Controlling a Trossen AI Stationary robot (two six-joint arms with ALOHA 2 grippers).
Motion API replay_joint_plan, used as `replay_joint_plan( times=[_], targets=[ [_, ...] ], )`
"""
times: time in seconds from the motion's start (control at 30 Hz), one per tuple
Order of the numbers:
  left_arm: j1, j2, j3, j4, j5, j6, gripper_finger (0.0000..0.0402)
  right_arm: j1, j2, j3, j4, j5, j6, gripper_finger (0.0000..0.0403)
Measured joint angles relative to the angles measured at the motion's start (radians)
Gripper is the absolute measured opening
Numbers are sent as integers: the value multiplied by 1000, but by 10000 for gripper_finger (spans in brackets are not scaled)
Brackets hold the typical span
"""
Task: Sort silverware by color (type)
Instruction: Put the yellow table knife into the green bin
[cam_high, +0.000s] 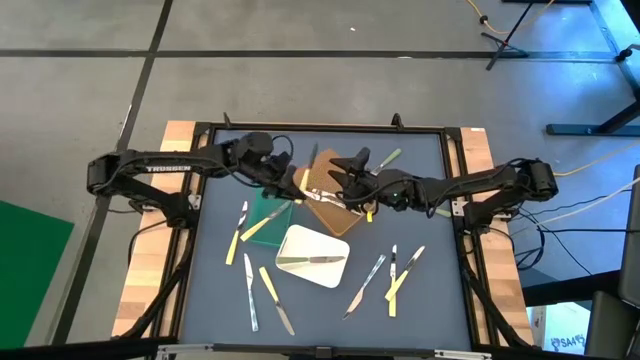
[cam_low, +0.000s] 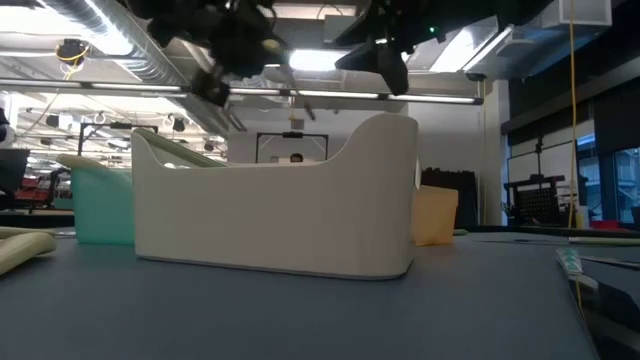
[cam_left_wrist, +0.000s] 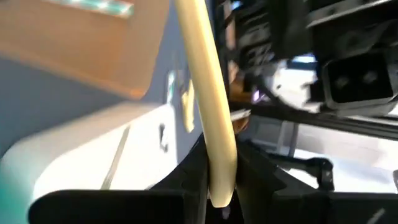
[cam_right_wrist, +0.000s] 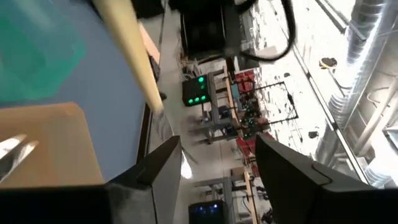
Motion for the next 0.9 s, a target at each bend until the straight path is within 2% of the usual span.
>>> replay_joint_plan(
  times=[0.27, 0.4, 0.53, 0.6, 0.7, 0.9],
  targets=[
    [-18, -169, 1, -367, 105, 74, 54, 0, -20, 0, -74, 35, 5, 198],
    [-92, -227, 1, -659, 74, 109, 54, 0, -20, 0, -124, 53, 29, 198],
    [-160, -229, -1, -930, 38, 113, 54, -6, -20, 0, -121, 52, 58, 198],
    [-185, -229, -1, -973, 8, 139, 54, -9, -20, 0, -118, 52, 60, 198],
    [-210, -228, 0, -951, -30, 169, 54, -22, -20, 0, -113, 52, 61, 198],
    [-247, -201, 0, -952, -49, 189, 54, -20, -20, 0, -115, 53, 65, 198]
  ],
)
